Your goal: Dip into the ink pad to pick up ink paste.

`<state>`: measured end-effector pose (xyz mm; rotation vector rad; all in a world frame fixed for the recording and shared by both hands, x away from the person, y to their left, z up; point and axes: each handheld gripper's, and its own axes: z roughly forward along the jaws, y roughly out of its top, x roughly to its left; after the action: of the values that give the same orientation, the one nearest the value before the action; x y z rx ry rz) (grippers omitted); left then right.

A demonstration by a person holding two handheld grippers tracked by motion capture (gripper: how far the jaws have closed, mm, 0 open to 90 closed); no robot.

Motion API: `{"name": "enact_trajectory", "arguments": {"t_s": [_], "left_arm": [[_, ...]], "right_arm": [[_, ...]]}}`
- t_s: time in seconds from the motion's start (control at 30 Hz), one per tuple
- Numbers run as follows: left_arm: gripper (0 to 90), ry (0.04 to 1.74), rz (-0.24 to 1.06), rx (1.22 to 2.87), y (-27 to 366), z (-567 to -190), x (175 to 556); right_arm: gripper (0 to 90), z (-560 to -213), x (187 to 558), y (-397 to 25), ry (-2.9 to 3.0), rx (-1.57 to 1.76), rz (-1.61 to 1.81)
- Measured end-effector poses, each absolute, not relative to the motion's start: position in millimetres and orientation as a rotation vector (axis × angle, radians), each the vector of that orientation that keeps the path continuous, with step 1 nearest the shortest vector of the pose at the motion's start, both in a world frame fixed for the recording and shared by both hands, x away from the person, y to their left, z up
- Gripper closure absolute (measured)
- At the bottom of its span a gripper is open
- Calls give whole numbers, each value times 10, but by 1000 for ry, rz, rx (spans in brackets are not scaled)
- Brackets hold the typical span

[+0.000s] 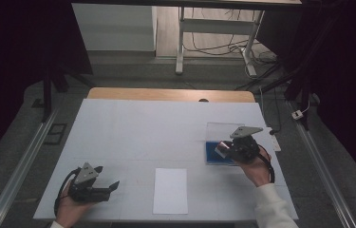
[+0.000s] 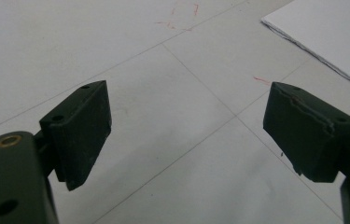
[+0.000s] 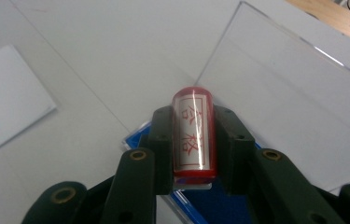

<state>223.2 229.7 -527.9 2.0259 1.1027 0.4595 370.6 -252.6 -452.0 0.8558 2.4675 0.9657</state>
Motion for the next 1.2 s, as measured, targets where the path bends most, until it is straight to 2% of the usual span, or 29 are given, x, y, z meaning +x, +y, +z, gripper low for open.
{"name": "enact_trajectory", "arguments": {"t_s": [0.57,1.2], "left_arm": [[155,1104,459,2024,2306,-5276,2227],[154,1101,463,2026,2297,-5265,2213]], "right_arm": [[697,-4720,3900,-2499,2483,926,839],[706,-4807,3899,-2499,2476,969,810]]}}
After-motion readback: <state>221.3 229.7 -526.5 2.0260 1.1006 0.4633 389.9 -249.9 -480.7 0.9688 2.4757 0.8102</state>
